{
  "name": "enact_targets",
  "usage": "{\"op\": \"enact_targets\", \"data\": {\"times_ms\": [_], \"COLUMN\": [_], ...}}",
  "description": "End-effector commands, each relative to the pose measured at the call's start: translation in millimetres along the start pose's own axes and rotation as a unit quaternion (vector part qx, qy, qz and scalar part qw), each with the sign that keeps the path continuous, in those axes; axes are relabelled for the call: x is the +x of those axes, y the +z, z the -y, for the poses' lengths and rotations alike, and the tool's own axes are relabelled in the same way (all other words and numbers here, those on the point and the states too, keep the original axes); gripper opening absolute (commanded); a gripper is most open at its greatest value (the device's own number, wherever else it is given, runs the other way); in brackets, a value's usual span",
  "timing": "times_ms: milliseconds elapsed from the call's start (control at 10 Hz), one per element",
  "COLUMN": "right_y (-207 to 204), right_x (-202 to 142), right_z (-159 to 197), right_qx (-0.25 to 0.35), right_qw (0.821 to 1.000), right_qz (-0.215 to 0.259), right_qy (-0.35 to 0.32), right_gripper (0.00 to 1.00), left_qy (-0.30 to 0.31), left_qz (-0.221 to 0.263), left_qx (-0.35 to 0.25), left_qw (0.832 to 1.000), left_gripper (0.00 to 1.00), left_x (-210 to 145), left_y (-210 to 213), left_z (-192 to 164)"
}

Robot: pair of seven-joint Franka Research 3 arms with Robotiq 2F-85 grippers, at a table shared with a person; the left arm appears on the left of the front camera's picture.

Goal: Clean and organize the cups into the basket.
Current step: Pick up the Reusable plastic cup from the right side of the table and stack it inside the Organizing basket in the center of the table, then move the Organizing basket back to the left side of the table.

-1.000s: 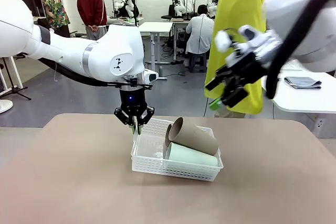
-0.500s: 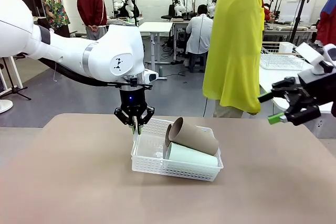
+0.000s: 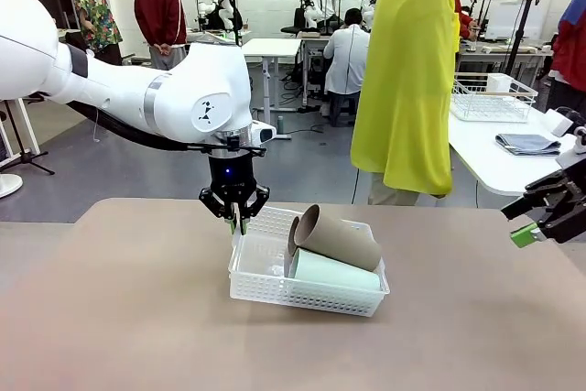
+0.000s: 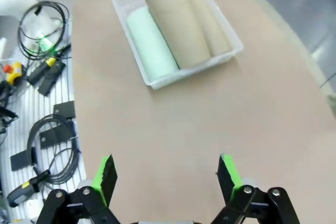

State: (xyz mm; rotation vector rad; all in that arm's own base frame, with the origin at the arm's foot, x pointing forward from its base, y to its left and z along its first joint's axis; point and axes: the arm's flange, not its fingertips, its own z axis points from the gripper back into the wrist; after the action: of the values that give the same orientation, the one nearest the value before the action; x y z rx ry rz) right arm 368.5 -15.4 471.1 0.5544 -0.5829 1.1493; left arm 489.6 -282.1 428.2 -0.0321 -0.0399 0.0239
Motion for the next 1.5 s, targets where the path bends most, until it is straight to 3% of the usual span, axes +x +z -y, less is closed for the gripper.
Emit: {"op": "enact_targets", "data": {"times_ms": [0,1200,1300,1400], "right_y": [-11.1,-11.1,-7.8,8.2], "right_x": [9.7,9.7,9.0,-7.0], "right_z": [5.7,5.7,-1.0,-0.3], "right_qx": [0.012,0.012,0.014,0.019], "right_qw": [0.998,0.998,0.999,0.999], "right_qz": [0.033,0.033,0.020,0.048], "right_qy": [0.047,0.047,0.038,-0.011], "right_gripper": [1.00,1.00,1.00,1.00], "left_qy": [-0.002,-0.002,0.000,-0.009], "left_qz": [0.001,0.001,0.000,0.004], "left_qx": [0.001,0.001,0.000,0.015], "left_qw": [1.000,1.000,1.000,1.000], "left_gripper": [0.00,0.00,0.13,0.13], "left_x": [-1.2,-1.2,0.0,6.2], "left_y": [0.1,0.1,0.0,10.6], "left_z": [-0.1,-0.1,0.0,-13.1]}}
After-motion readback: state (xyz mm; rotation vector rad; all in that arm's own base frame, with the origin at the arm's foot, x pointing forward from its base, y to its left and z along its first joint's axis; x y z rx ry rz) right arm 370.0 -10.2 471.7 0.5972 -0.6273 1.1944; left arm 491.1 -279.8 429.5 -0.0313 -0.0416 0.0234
